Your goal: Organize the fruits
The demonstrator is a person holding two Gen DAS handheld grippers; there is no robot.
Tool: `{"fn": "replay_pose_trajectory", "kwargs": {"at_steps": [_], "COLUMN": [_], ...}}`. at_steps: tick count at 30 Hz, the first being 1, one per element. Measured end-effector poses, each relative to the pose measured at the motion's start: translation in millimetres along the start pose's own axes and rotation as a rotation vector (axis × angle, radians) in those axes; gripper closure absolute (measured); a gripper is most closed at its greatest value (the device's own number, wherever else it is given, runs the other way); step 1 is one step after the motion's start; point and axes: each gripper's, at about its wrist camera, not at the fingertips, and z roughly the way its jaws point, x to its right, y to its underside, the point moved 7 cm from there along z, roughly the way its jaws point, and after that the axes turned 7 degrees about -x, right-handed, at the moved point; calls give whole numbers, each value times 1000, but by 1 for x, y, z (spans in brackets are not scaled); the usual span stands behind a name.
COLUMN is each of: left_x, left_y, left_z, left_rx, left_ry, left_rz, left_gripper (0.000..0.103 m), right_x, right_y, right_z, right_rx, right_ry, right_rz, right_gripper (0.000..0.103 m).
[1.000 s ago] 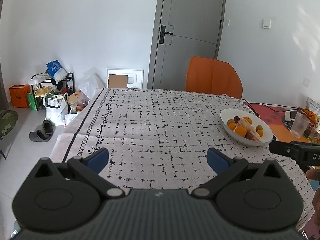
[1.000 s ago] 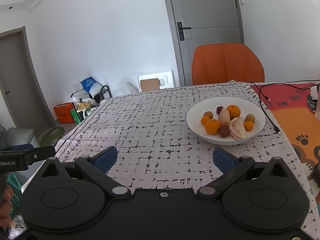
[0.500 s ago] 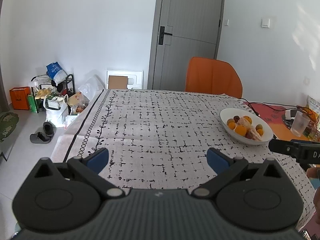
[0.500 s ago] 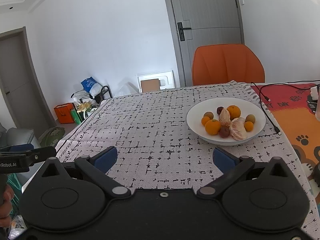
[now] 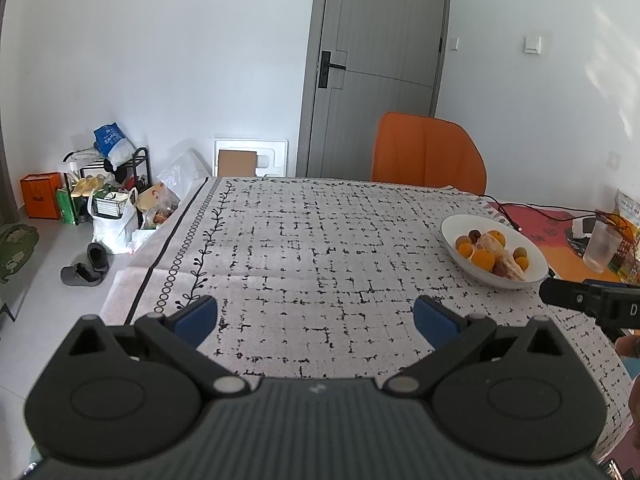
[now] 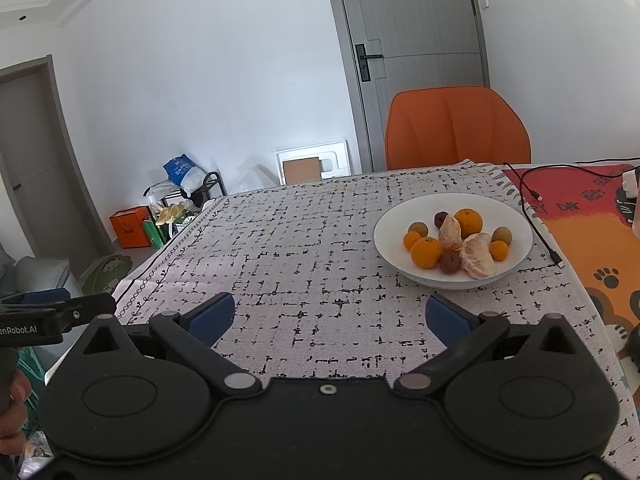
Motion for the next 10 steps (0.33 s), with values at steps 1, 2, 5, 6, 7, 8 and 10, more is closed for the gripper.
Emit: {"fn": "replay_pose_trajectory", "kwargs": {"at_steps": [1,2,5,6,7,8,10], "left_x": [0,1,2,3,3,3,4], "left_y": [0,0,1,2,2,3,3], "left_z": [0,1,2,2,3,3,4], "left_rx": [-1,-2,-2,-2,-3,-5,-9], "left_ry": [-1,0,2,2,2,1,3], "left_rz": [1,2,7,9,11,12,15], "left_gripper": [0,0,0,0,0,0,0], "right_x": [0,1,2,3,4,4,5], "right_y": [0,0,1,1,1,1,1], "right_z": [0,1,1,1,1,1,1], "right_rx": [0,-1,-4,-3,-3,-4,-4], "right_ry": [0,-1,2,3,3,3,4], "right_rz": [2,5,9,10,13,15,18], "right_gripper": [0,0,0,0,0,0,0]}}
